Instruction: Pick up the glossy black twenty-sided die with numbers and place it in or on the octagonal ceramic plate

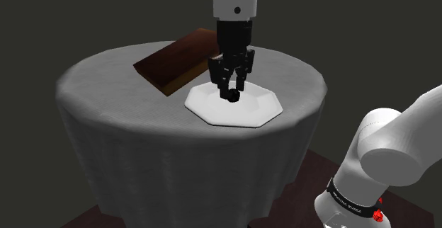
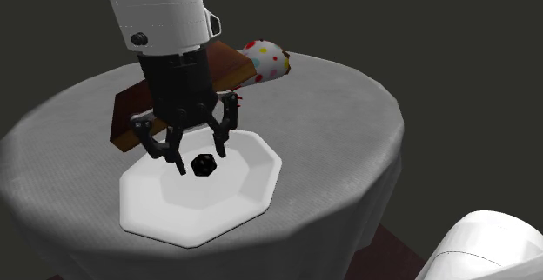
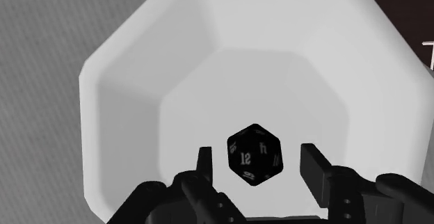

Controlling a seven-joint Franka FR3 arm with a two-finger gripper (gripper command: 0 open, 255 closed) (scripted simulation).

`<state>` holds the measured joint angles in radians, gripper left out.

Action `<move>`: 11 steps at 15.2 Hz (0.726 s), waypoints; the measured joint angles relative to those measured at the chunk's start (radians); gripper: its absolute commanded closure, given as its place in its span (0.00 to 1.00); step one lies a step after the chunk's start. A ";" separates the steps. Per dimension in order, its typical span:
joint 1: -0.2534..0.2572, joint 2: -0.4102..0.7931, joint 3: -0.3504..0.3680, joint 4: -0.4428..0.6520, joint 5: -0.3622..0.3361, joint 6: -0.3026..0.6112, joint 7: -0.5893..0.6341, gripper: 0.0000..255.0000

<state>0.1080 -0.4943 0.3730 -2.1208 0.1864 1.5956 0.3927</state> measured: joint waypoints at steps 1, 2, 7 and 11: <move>0.000 0.000 0.000 0.000 0.000 0.000 0.000 0.00; 0.000 0.000 0.000 0.000 0.000 0.000 0.000 0.00; -0.004 0.011 -0.004 0.049 -0.006 -0.038 0.002 0.00; -0.009 0.036 -0.008 0.146 -0.015 -0.111 0.009 0.00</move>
<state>0.0985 -0.4584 0.3647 -1.9746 0.1712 1.4851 0.4019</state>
